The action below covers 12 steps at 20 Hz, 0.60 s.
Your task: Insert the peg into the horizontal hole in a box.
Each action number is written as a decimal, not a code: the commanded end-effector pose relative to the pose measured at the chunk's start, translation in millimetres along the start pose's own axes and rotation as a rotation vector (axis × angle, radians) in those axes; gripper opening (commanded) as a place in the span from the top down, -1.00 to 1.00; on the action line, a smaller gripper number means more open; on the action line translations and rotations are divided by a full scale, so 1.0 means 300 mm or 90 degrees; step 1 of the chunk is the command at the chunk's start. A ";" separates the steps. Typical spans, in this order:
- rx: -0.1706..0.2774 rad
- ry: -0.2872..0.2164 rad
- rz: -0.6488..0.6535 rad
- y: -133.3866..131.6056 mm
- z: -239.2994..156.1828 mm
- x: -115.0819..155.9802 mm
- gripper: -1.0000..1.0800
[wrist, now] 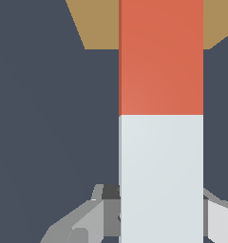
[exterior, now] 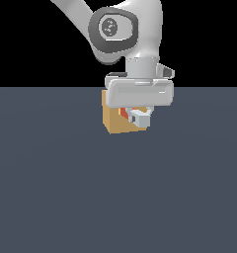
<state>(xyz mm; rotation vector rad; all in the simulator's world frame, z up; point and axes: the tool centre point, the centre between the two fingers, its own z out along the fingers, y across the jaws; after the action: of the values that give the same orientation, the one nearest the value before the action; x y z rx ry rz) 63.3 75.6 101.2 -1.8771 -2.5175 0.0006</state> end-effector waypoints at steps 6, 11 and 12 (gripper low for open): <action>-0.001 0.000 0.000 -0.003 -0.002 0.051 1.00; -0.001 0.000 0.000 -0.003 -0.002 0.170 1.00; -0.001 0.000 0.000 -0.003 -0.003 0.200 1.00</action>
<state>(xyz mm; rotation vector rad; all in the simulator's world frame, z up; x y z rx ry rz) 48.6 119.3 100.7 -1.8790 -2.5158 0.0021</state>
